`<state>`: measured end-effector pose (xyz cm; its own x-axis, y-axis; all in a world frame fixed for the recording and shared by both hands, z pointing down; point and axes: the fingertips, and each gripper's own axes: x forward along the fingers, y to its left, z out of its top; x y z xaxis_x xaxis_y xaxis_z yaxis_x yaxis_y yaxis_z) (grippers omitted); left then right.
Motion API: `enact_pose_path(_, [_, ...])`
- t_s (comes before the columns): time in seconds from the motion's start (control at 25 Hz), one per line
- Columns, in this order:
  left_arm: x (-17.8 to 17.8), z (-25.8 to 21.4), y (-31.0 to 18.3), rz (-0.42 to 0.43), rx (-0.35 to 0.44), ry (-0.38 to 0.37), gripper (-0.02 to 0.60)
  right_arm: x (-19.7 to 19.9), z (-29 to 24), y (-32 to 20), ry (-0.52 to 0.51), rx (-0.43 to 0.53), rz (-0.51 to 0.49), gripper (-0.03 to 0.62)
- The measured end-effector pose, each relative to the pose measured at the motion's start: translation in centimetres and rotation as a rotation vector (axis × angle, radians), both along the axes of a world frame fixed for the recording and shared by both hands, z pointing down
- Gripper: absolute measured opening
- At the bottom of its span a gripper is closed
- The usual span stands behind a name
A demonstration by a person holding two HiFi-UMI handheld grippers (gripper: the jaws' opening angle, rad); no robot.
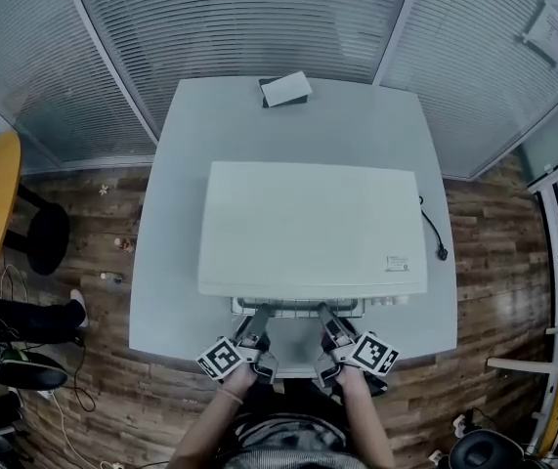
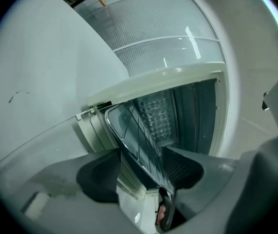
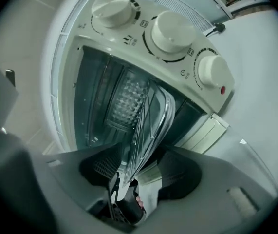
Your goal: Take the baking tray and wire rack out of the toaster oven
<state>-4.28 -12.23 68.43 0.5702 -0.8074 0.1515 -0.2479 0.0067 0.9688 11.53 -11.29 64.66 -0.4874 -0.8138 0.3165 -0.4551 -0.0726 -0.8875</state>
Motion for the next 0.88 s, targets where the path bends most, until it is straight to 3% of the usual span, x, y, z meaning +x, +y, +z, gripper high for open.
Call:
enact_pose_path(0.2, [-0.2, 0.1, -1.6, -0.081, 0.003, 0.1, 0.272, 0.8, 0.4, -1.4, -0.06, 0.028, 0.085, 0.228])
enact_pose_path(0.32, [-0.3, 0.2, -1.3, -0.084, 0.007, 0.118, 0.27, 0.5, -0.3, -1.5, -0.047, 0.076, 0.056, 0.201])
enact_pose_path(0.44, [-0.7, -0.1, -0.6, -0.07, 0.031, 0.098, 0.224, 0.4, -0.5, -0.7, -0.039, 0.08, 0.031, 0.195])
enact_pose_path(0.64, [-1.6, -0.5, 0.3, -0.074, 0.08, 0.056, 0.221, 0.9, -0.5, 0.6, -0.012, 0.084, 0.008, 0.183])
enact_pose_path(0.88, [-0.9, -0.2, 2.1, 0.013, 0.108, -0.015, 0.215, 0.3, -0.2, 2.4, -0.004, 0.076, -0.052, 0.162])
